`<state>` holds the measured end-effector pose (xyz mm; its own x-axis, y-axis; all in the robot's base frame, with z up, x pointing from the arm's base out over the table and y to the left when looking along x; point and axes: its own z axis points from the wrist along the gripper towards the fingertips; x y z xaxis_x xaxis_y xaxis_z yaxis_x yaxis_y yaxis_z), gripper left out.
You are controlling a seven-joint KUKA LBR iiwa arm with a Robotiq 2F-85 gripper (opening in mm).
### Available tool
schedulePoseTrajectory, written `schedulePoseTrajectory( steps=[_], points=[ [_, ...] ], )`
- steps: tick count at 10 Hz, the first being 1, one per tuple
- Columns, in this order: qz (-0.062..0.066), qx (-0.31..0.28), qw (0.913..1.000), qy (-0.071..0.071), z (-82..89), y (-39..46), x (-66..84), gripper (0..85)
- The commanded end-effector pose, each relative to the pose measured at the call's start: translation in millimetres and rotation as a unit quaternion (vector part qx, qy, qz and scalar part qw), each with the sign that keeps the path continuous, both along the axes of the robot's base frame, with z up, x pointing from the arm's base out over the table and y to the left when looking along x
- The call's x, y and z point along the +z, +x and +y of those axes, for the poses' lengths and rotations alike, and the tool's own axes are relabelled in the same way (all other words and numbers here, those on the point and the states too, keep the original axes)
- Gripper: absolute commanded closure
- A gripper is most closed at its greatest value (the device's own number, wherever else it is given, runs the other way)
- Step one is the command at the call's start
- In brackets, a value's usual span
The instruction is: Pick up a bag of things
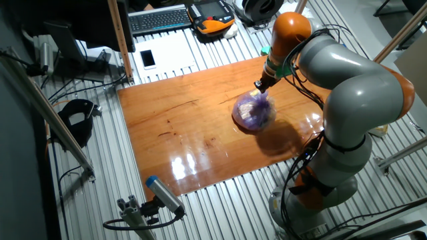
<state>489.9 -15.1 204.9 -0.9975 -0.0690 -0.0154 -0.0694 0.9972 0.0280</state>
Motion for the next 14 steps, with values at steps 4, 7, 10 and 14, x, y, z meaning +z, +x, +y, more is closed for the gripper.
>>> schedulePoseTrajectory(
  steps=[4, 7, 10, 14],
  points=[
    [0.001, -0.006, 1.0000, -0.007, 0.0, -3.0, -2.0, 68.0],
    [-0.009, -0.028, 0.9993, -0.023, 2.7, -4.1, -3.6, 51.0],
    [-0.020, -0.032, 0.9992, -0.014, -3.7, -8.2, -9.8, 34.0],
    [-0.023, -0.043, 0.9987, -0.015, -9.0, -15.9, -22.7, 34.0]
  ],
)
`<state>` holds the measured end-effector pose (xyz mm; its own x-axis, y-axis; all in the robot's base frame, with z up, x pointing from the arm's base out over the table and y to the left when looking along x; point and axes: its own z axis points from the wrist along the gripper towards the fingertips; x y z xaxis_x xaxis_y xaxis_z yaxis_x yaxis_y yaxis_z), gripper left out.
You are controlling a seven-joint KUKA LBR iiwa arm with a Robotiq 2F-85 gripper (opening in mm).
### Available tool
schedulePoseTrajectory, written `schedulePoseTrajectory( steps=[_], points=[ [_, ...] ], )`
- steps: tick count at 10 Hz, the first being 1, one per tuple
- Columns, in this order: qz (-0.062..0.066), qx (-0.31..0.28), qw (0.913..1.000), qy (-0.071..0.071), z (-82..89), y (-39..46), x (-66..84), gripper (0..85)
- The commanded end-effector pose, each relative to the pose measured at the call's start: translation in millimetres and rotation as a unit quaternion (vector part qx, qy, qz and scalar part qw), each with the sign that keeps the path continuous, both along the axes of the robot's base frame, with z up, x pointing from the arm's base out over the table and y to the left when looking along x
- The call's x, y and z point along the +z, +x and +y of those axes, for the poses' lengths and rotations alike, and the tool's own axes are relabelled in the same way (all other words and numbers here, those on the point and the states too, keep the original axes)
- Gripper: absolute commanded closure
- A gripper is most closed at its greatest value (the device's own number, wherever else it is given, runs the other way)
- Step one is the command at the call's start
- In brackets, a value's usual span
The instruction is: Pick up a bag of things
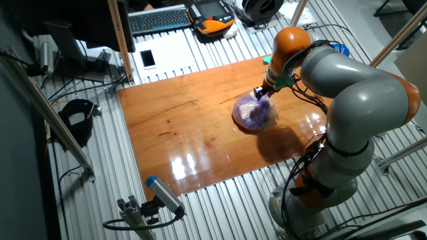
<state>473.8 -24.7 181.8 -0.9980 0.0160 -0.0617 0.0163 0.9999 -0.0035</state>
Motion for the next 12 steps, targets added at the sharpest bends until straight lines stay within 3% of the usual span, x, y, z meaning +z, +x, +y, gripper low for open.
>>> schedulePoseTrajectory(
  steps=[1, 12],
  points=[
    [-0.003, 0.000, 1.0000, 0.000, -2.3, -1.3, -1.8, 34.0],
    [-0.004, -0.012, 0.9999, 0.002, -13.1, -4.1, -26.9, 34.0]
  ],
)
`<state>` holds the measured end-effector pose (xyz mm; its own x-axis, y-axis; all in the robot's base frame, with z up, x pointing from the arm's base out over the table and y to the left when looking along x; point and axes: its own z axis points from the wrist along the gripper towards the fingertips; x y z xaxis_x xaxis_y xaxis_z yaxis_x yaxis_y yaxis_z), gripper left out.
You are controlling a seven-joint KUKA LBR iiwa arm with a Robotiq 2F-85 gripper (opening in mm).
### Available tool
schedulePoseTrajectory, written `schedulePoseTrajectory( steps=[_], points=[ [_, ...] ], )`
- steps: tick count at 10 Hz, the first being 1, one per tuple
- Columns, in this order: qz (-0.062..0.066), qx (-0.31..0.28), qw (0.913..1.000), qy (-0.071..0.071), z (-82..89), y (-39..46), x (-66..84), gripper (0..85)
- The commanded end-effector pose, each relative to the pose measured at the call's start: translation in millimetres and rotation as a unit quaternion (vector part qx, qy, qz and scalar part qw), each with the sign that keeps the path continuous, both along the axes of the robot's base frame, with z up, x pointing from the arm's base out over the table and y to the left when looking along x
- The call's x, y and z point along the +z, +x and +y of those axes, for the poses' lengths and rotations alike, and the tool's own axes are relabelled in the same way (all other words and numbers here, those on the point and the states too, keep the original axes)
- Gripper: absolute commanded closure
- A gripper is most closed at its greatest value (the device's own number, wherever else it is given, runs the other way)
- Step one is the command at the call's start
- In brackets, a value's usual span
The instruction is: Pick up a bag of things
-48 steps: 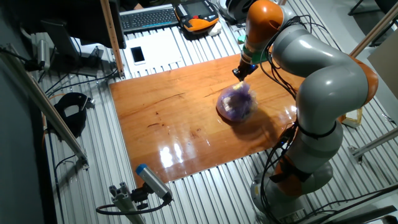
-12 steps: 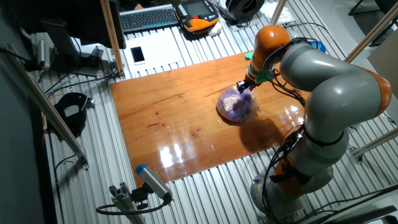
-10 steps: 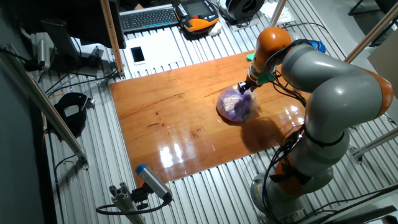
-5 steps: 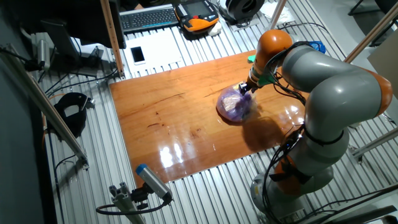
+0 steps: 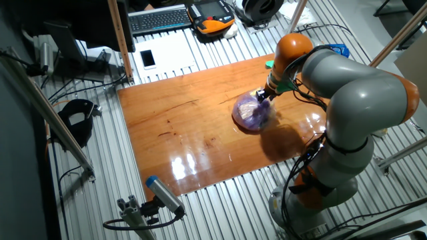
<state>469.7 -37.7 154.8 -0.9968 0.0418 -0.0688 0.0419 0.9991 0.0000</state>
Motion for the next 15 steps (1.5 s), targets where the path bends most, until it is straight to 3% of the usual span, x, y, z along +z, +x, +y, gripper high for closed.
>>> schedulePoseTrajectory(
  steps=[1, 9, 10, 11, 13, 15],
  points=[
    [0.000, 0.000, 1.0000, 0.001, 0.5, -0.6, -1.3, 34.0],
    [-0.002, 0.003, 0.9999, 0.011, 0.8, -2.8, -15.4, 34.0],
    [-0.001, 0.006, 0.9999, 0.010, 1.1, -2.7, -15.5, 51.0],
    [0.001, 0.011, 0.9999, 0.011, 1.0, -2.5, -15.7, 51.0],
    [0.006, 0.022, 0.9996, 0.014, 0.7, -2.0, -16.4, 85.0],
    [-0.002, 0.027, 0.9996, 0.012, 2.7, -1.9, -18.3, 85.0]
  ],
)
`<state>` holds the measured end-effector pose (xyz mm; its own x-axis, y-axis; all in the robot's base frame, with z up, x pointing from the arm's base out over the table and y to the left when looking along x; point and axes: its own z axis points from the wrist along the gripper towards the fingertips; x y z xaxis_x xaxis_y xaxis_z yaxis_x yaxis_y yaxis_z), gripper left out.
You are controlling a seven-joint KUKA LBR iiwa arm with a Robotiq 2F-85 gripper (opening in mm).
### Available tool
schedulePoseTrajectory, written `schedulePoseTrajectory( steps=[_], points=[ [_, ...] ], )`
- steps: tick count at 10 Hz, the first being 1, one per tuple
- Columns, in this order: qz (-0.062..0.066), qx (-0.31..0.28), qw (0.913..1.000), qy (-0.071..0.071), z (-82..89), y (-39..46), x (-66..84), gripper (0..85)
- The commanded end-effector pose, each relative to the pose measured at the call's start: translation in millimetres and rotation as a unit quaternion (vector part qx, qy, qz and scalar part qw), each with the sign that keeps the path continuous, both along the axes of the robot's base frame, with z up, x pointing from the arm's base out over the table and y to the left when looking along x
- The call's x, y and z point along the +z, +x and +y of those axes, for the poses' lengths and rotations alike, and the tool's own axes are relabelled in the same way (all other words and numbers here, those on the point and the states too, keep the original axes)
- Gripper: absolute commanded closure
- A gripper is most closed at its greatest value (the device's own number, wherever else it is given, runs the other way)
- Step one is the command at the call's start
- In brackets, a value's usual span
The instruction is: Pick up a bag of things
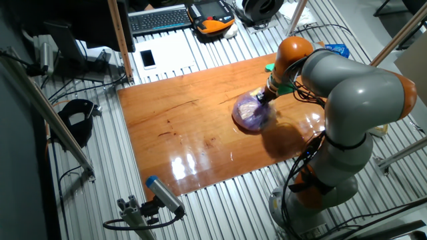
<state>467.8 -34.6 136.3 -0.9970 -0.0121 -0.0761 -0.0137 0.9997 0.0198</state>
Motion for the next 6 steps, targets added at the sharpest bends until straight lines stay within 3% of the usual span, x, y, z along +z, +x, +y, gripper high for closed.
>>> schedulePoseTrajectory(
  steps=[1, 2, 3, 6],
  points=[
    [-0.004, 0.000, 1.0000, -0.004, 1.9, 0.4, -0.9, 85.0],
    [-0.004, 0.001, 1.0000, -0.003, 4.2, 1.8, -0.4, 85.0],
    [0.005, -0.002, 1.0000, 0.007, 7.3, 5.4, 3.5, 85.0],
    [0.015, -0.014, 0.9997, 0.012, 16.8, 18.6, 19.9, 85.0]
  ],
)
